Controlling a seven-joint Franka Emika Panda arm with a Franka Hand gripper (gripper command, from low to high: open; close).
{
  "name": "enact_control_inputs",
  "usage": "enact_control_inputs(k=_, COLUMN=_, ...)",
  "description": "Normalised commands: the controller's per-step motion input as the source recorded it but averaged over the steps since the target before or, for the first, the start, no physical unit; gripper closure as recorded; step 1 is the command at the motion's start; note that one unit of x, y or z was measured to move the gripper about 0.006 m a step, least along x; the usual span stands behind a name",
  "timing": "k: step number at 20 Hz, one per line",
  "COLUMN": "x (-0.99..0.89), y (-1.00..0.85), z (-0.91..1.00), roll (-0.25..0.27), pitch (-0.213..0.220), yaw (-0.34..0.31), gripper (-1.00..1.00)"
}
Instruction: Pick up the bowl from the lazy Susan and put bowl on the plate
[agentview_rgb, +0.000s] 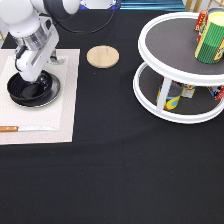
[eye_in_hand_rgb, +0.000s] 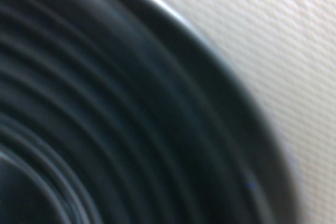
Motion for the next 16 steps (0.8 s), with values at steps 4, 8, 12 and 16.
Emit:
enact_control_inputs(k=4, x=-0.02, y=0.09, z=0.96, roll=-0.009, pitch=0.126, yaw=0.0, gripper=-1.0)
enact_control_inputs(k=8, x=0.08, y=-0.07, z=0.82, roll=-0.025, pitch=0.111, yaw=-0.013, gripper=-1.0)
enact_control_inputs(k=12, x=0.1, y=0.0, z=0.18, roll=-0.043, pitch=0.043, yaw=-0.027, gripper=-1.0)
enact_control_inputs(k=16, x=0.0, y=0.0, z=0.0, roll=0.0, pitch=0.0, yaw=0.0, gripper=-1.0)
